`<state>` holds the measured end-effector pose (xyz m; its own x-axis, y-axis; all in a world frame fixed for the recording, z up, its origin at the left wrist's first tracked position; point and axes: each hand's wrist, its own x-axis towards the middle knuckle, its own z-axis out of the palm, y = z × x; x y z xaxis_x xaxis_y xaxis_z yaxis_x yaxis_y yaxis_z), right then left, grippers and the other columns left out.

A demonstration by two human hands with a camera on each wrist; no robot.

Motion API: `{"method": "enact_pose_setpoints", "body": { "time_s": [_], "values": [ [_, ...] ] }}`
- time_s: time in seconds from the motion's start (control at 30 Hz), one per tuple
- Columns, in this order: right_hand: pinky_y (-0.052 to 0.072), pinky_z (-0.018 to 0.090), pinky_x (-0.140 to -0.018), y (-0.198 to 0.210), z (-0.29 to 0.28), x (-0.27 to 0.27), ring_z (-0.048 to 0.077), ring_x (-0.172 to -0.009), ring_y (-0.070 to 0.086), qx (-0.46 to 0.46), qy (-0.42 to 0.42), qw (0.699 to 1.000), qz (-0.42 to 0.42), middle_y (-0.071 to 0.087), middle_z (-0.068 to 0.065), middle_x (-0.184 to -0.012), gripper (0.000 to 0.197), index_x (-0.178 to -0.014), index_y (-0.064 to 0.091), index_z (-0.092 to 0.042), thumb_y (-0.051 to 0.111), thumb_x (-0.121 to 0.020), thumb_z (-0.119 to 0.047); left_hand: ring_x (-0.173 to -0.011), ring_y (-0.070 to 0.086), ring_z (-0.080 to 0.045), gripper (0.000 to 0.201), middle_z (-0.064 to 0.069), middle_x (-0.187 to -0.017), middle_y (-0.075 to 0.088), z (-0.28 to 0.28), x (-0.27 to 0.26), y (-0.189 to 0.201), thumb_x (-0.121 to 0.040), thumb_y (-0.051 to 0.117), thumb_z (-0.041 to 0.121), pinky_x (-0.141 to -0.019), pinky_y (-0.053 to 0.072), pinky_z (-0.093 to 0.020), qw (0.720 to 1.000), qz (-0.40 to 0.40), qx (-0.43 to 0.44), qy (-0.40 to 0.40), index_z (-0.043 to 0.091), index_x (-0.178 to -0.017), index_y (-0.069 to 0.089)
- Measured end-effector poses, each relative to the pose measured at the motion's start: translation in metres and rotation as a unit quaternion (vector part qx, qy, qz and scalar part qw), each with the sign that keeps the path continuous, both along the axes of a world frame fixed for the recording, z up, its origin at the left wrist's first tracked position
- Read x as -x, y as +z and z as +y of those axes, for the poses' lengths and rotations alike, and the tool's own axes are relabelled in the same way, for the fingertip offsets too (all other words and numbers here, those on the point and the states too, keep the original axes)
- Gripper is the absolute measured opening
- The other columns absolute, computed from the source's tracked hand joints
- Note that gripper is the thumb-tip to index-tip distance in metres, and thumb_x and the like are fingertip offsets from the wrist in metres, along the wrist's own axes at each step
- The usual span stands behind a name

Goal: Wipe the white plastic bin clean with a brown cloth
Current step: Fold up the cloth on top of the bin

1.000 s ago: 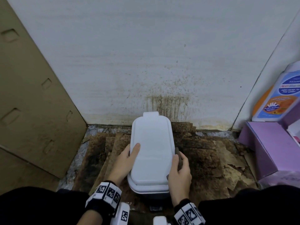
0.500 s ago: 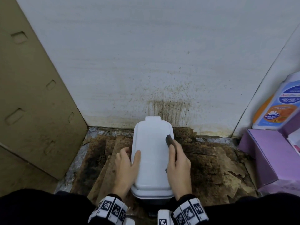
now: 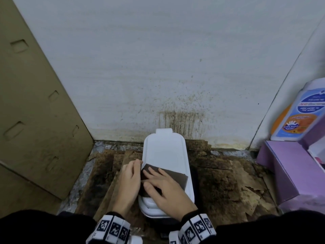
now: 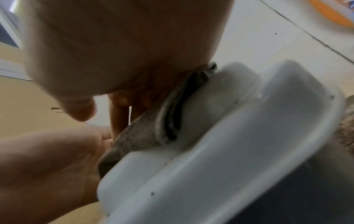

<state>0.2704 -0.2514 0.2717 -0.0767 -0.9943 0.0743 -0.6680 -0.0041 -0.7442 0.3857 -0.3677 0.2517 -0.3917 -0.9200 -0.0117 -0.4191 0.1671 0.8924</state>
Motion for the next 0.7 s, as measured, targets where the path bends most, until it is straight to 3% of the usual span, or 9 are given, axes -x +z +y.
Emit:
{"method": "enact_pose_setpoints", "body": {
  "time_s": [0.1, 0.17, 0.27, 0.37, 0.5, 0.57, 0.7],
  "values": [
    [0.011, 0.022, -0.125, -0.004, 0.005, 0.003, -0.013, -0.142, 0.029, 0.039, -0.050, 0.997, -0.036, 0.057, -0.018, -0.144, 0.040, -0.132, 0.066, -0.026, 0.038, -0.106, -0.037, -0.105, 0.064, -0.012, 0.025, 0.006, -0.102, 0.071, 0.003, -0.002, 0.001, -0.107, 0.046, 0.037, -0.093, 0.053, -0.038, 0.999, -0.005, -0.024, -0.026, 0.028, -0.103, 0.069],
    [0.018, 0.025, -0.124, -0.009, 0.009, 0.004, -0.013, -0.132, 0.042, 0.081, -0.112, 0.990, -0.038, 0.065, -0.020, -0.128, 0.033, -0.123, 0.071, -0.027, 0.043, -0.103, -0.030, -0.101, 0.067, -0.011, 0.012, 0.007, -0.100, 0.071, 0.006, -0.003, 0.004, -0.103, 0.056, 0.035, -0.085, 0.055, -0.031, 0.999, -0.017, -0.013, -0.041, 0.028, -0.104, 0.066],
    [0.031, 0.025, -0.113, -0.015, 0.017, 0.004, -0.006, -0.119, 0.048, 0.125, -0.200, 0.972, 0.018, 0.062, -0.025, -0.115, 0.026, -0.115, 0.068, -0.033, 0.049, -0.098, -0.027, -0.092, 0.068, -0.007, 0.023, 0.008, -0.095, 0.071, 0.009, -0.006, 0.008, -0.093, 0.070, 0.045, -0.078, 0.058, -0.030, 0.998, -0.047, -0.025, -0.045, 0.025, -0.102, 0.064],
    [0.029, 0.026, -0.113, -0.019, 0.024, 0.008, -0.003, -0.126, 0.037, 0.082, -0.243, 0.965, 0.058, 0.049, -0.023, -0.125, 0.035, -0.126, 0.059, -0.038, 0.050, -0.093, -0.037, -0.085, 0.068, -0.009, 0.034, 0.005, -0.090, 0.071, 0.006, -0.007, 0.006, -0.085, 0.077, 0.049, -0.077, 0.059, -0.038, 0.992, -0.114, -0.026, -0.048, 0.021, -0.097, 0.062],
    [0.023, 0.029, -0.117, -0.020, 0.028, 0.020, 0.003, -0.134, 0.029, 0.033, -0.257, 0.963, 0.070, 0.042, -0.019, -0.137, 0.048, -0.139, 0.047, -0.038, 0.054, -0.092, -0.041, -0.073, 0.064, -0.012, 0.032, -0.001, -0.079, 0.067, 0.003, -0.004, 0.005, -0.089, 0.074, 0.043, -0.071, 0.054, -0.040, 0.990, -0.118, 0.007, -0.074, 0.013, -0.086, 0.063],
    [0.025, 0.030, -0.115, -0.020, 0.030, 0.026, 0.004, -0.134, 0.030, 0.034, -0.261, 0.963, 0.061, 0.043, -0.019, -0.137, 0.049, -0.139, 0.047, -0.037, 0.056, -0.092, -0.043, -0.069, 0.060, -0.011, 0.031, -0.003, -0.077, 0.063, 0.003, -0.003, 0.009, -0.094, 0.069, 0.039, -0.068, 0.050, -0.039, 0.989, -0.103, 0.027, -0.099, 0.012, -0.085, 0.058],
    [0.030, 0.034, -0.113, -0.020, 0.031, 0.030, 0.003, -0.132, 0.032, 0.032, -0.255, 0.965, 0.053, 0.045, -0.020, -0.136, 0.050, -0.139, 0.047, -0.037, 0.051, -0.091, -0.050, -0.078, 0.064, -0.011, 0.017, 0.003, -0.083, 0.062, 0.013, -0.002, 0.024, -0.102, 0.060, 0.031, -0.072, 0.054, -0.045, 0.988, -0.003, 0.036, -0.149, 0.017, -0.094, 0.054]
  ]
}}
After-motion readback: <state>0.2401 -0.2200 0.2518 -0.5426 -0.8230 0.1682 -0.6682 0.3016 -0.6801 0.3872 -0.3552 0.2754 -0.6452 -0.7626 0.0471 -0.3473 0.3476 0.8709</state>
